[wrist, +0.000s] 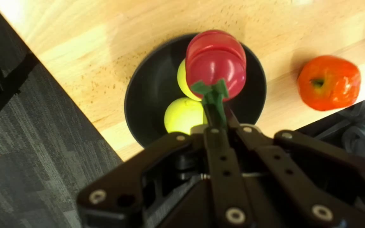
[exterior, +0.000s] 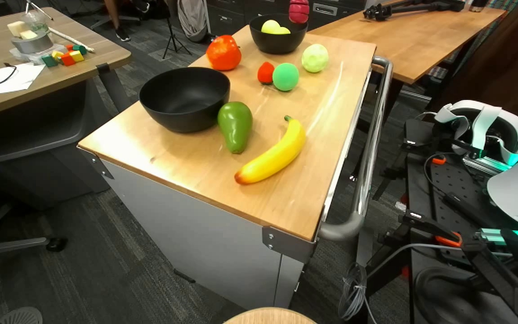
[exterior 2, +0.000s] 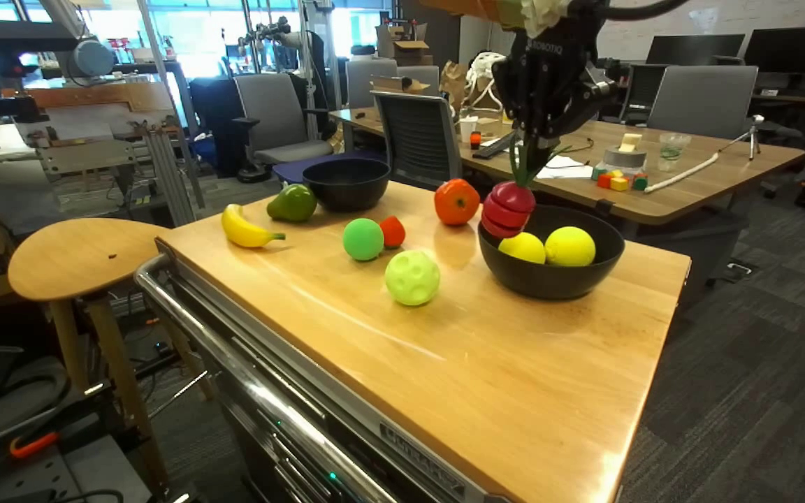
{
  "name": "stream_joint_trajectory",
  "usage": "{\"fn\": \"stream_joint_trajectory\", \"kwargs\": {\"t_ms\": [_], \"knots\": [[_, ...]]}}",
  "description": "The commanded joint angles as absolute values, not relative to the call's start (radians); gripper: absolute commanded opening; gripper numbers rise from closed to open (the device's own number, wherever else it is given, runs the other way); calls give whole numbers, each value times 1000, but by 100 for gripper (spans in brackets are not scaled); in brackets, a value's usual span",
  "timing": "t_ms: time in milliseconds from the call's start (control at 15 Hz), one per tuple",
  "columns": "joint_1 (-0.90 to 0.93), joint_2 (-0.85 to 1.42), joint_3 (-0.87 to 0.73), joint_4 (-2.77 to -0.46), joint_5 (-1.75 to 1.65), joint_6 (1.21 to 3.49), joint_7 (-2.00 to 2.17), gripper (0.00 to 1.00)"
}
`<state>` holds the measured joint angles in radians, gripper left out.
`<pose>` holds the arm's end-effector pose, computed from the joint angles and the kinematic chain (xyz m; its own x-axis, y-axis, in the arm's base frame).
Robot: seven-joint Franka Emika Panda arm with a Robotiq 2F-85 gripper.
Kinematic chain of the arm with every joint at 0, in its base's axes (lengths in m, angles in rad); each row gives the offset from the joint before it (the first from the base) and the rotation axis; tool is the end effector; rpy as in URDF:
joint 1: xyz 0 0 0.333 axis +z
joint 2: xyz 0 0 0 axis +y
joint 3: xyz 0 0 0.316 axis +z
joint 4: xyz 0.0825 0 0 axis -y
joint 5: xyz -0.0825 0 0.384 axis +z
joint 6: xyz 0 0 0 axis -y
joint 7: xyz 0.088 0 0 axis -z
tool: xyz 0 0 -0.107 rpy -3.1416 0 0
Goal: Remove the objects one at a time from the black bowls starting with the left bowl and place the objects on the table
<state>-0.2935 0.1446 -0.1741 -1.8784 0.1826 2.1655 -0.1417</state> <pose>0.5504 -0.2655 0.4485 0.9005 -0.4056 0.1565 -0.3907 -0.9129 -0.1180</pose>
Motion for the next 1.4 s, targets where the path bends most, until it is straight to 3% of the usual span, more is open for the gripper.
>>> {"fn": "stream_joint_trajectory", "kwargs": {"t_ms": [0,800,867,933,1333], "knots": [[-288,43,-195,-1957,174,2094,-222,2],[-271,89,-214,-2120,-37,2272,-152,2],[-272,92,-214,-2130,-41,2289,-149,9],[-273,89,-213,-2135,-44,2294,-155,30],[-269,9,-206,-2057,-81,2131,-324,74]]}}
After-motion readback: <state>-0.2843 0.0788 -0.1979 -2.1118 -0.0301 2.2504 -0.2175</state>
